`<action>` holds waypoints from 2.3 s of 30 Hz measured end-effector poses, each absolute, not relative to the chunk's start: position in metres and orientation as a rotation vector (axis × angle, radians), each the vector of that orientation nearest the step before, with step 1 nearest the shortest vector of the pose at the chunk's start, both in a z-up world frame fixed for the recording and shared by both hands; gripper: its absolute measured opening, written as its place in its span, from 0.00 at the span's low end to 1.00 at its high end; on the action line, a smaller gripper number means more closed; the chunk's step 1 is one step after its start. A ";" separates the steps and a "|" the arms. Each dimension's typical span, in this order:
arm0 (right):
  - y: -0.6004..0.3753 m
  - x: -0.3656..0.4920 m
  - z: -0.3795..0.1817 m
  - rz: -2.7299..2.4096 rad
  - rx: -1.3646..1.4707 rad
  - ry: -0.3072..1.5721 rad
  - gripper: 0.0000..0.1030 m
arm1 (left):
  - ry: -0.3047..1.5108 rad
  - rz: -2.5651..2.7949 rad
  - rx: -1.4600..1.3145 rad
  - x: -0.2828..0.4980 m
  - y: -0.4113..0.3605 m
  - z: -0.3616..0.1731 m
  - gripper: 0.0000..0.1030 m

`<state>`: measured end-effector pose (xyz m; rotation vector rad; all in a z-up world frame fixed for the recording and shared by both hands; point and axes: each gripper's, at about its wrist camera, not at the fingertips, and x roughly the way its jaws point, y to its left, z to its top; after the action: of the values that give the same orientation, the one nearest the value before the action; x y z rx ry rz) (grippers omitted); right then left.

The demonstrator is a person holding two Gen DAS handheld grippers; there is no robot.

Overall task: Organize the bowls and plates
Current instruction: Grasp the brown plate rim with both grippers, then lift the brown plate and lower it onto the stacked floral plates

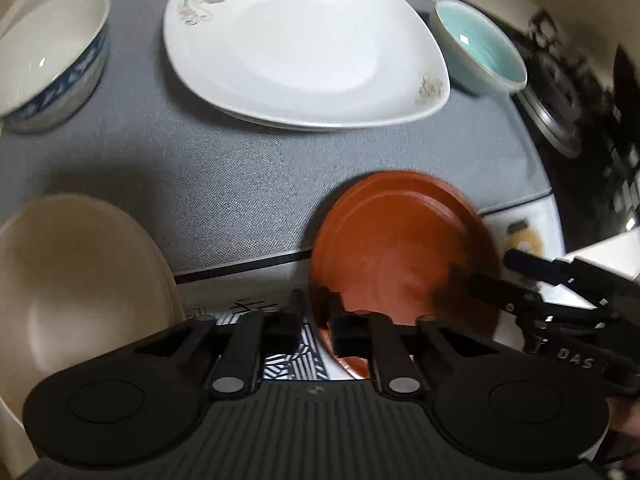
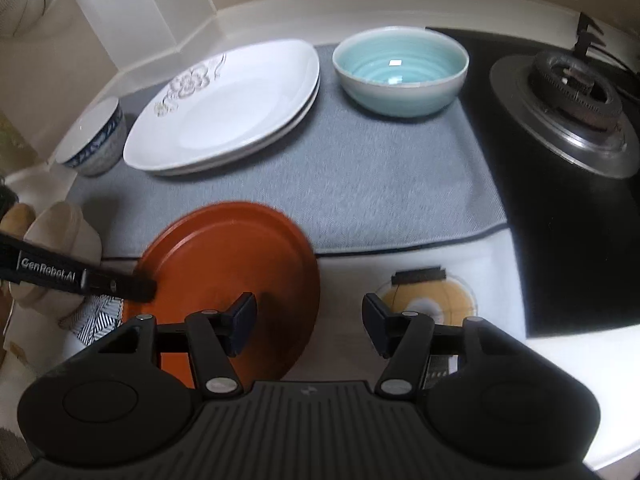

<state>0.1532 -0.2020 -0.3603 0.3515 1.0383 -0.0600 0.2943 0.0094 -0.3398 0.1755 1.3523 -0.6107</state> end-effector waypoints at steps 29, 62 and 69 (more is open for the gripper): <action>-0.193 0.141 -0.258 -0.117 0.288 0.914 0.12 | 1.238 -0.676 0.083 0.285 0.022 -0.247 0.10; -0.201 0.321 -0.320 -0.094 0.253 0.936 0.11 | 1.254 -0.378 -0.006 0.430 0.004 -0.293 0.10; -0.199 0.333 -0.338 -0.103 0.232 0.948 0.11 | 1.272 -0.356 -0.029 0.443 0.007 -0.310 0.08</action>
<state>0.3326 -0.1992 -0.3384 0.2321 0.9478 -0.1033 0.4430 0.0067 -0.3098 -0.0295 1.2720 -0.3561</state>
